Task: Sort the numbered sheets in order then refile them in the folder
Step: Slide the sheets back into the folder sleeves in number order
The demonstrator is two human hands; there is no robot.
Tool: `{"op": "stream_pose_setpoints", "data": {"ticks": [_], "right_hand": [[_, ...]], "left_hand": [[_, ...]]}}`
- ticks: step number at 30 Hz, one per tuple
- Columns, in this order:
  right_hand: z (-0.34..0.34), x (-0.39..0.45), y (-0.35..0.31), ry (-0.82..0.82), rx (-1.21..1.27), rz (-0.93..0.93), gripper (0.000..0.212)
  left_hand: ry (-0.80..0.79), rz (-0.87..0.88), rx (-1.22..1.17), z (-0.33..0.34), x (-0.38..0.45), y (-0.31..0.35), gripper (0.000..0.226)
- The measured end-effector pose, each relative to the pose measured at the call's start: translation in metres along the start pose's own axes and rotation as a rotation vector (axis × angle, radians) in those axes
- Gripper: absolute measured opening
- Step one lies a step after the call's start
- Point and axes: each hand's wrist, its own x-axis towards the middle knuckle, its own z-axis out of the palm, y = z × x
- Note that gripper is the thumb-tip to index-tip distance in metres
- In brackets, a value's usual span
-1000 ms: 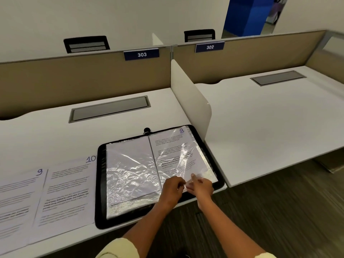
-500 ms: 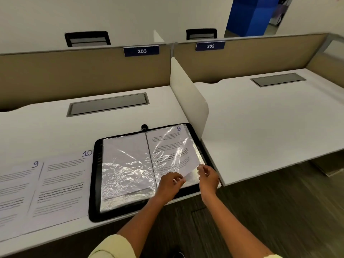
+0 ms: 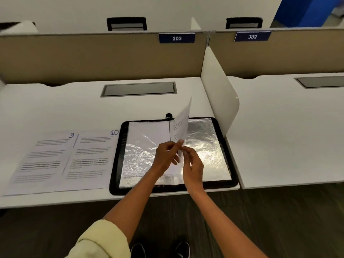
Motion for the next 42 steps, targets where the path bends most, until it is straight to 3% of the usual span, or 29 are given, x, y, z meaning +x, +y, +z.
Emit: {"op": "stream_pose_setpoints", "data": {"ticks": [8,13,16,19,30,36,42], "right_hand": [[0.053,-0.013,0.010,-0.247,-0.033,-0.052,0.032],[0.064,-0.017,0.052,-0.347,-0.493,0.020,0.046],[0.066,-0.016,0.071,-0.481,-0.713,0.106,0.046],[0.072,-0.024,0.080,-0.564,-0.881,0.077,0.044],[0.105,-0.046,0.067,-0.465,-1.081,0.119,0.037],[0.153,-0.071,0.053,-0.339,-1.153,0.031,0.058],[0.232,-0.098,0.040,-0.429,-1.157,-0.096,0.072]], "left_hand": [[0.112,-0.093,-0.044,-0.088,-0.019,-0.015,0.023],[0.232,-0.176,0.003,-0.130,-0.033,-0.041,0.019],[0.285,-0.216,0.097,-0.151,-0.041,-0.062,0.023],[0.295,-0.259,0.226,-0.168,-0.047,-0.084,0.019],[0.156,-0.327,0.366,-0.218,-0.066,-0.119,0.026],[0.284,-0.105,0.583,-0.279,-0.084,-0.133,0.040],[0.329,-0.005,0.903,-0.365,-0.104,-0.154,0.060]]}}
